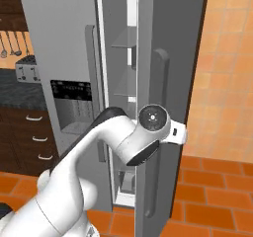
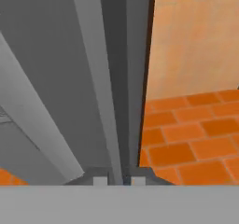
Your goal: Take the strawberry from the fridge and place it on top of the pancake, located on the dining counter.
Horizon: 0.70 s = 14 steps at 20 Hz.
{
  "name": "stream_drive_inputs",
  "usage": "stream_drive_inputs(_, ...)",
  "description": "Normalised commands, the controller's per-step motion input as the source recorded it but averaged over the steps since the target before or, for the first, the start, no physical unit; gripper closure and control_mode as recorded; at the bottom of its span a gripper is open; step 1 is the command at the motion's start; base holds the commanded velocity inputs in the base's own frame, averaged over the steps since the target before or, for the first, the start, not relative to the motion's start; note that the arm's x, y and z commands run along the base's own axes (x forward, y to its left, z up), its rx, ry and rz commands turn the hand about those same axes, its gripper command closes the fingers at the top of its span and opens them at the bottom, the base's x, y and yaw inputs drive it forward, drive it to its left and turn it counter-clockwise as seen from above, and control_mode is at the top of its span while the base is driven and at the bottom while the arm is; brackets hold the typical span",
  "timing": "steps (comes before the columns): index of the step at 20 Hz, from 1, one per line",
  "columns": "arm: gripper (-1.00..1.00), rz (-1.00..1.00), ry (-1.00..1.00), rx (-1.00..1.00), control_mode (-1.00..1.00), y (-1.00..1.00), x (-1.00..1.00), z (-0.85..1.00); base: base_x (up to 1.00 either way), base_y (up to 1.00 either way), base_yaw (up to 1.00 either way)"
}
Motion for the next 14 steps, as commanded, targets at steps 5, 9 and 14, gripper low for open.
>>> stream_drive_inputs(5, -1.00, -0.09, 0.20, -0.12, -1.00, 0.31, -0.78, 0.26, 0.00, 0.00, 0.00)
stream_drive_inputs(9, -1.00, 0.00, 0.19, -0.37, -1.00, 1.00, 0.24, 0.00, 0.00, 0.00, 0.00)
stream_drive_inputs(14, -1.00, 0.07, 0.40, -0.51, -1.00, 0.90, 0.79, -0.31, 0.00, 0.00, 0.00)
